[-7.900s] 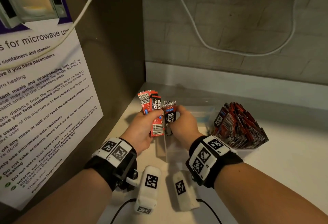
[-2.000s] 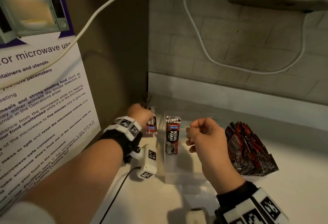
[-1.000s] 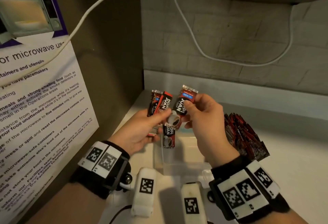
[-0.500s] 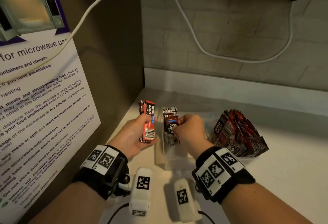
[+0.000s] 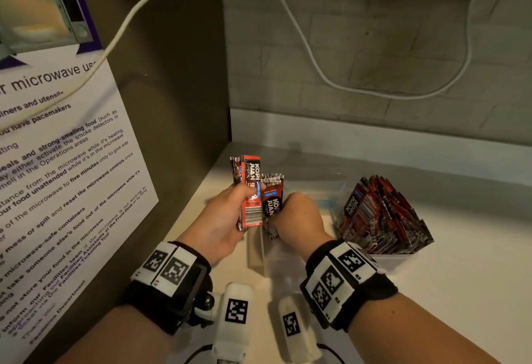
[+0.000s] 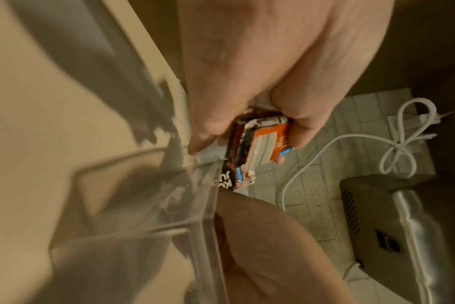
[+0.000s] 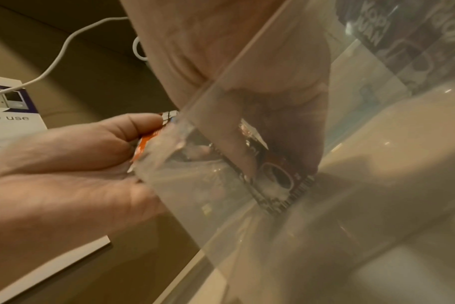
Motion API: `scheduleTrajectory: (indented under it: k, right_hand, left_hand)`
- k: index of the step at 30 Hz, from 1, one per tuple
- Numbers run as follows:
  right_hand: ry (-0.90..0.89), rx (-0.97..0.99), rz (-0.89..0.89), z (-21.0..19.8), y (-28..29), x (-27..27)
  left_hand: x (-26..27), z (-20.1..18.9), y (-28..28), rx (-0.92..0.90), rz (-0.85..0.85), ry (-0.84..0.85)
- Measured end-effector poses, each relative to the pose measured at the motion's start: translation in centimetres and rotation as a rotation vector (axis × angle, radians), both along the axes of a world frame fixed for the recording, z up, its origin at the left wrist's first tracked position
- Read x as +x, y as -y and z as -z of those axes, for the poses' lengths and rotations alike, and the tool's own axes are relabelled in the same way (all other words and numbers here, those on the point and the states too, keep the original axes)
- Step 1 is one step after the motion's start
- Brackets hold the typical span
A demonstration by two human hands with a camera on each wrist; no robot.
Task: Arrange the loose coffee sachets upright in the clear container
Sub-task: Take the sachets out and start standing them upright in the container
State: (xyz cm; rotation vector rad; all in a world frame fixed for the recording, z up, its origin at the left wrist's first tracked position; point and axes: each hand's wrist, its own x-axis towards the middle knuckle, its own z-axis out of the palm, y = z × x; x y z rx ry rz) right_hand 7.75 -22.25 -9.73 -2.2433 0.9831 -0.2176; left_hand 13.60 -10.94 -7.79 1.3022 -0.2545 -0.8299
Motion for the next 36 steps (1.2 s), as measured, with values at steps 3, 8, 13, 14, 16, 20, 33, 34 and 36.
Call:
scheduleTrajectory:
  k: [3, 8, 13, 14, 16, 20, 33, 34, 36]
  right_hand:
    - [-0.023, -0.060, -0.069, -0.4, -0.4, 0.0]
    - [-0.028, -0.095, -0.145, -0.9, -0.8, -0.4]
    - [-0.022, -0.057, -0.120, -1.1, -0.7, -0.6]
    - [-0.023, -0.053, -0.111, -1.0, -0.7, -0.6]
    - [-0.027, -0.055, -0.093, -0.9, -0.6, -0.6]
    - [-0.028, -0.020, -0.064, -0.9, -0.3, -0.8]
    - [0.166, 0.108, 0.026, -4.4, 0.9, -2.6]
    - [0.088, 0.122, 0.014, -4.1, 1.0, -2.7]
    - [-0.079, 0.064, -0.040, -3.6, 0.8, -2.7]
  left_hand:
    - [-0.3, -0.2, 0.1, -0.014, 0.033, -0.003]
    - [-0.4, -0.4, 0.4, -0.023, 0.075, -0.005]
    - [0.0, -0.3, 0.2, -0.031, 0.082, -0.014]
    - [0.0, -0.3, 0.2, -0.036, 0.080, -0.020]
    - [0.1, -0.4, 0.1, -0.050, 0.063, -0.038]
    - [0.4, -0.4, -0.1, -0.074, 0.017, -0.028]
    - [2.2, -0.8, -1.0, -0.045, -0.155, -0.017]
    - [2.1, -0.6, -1.0, -0.036, -0.160, -0.025]
    - [2.0, -0.2, -0.9, -0.015, -0.165, -0.036]
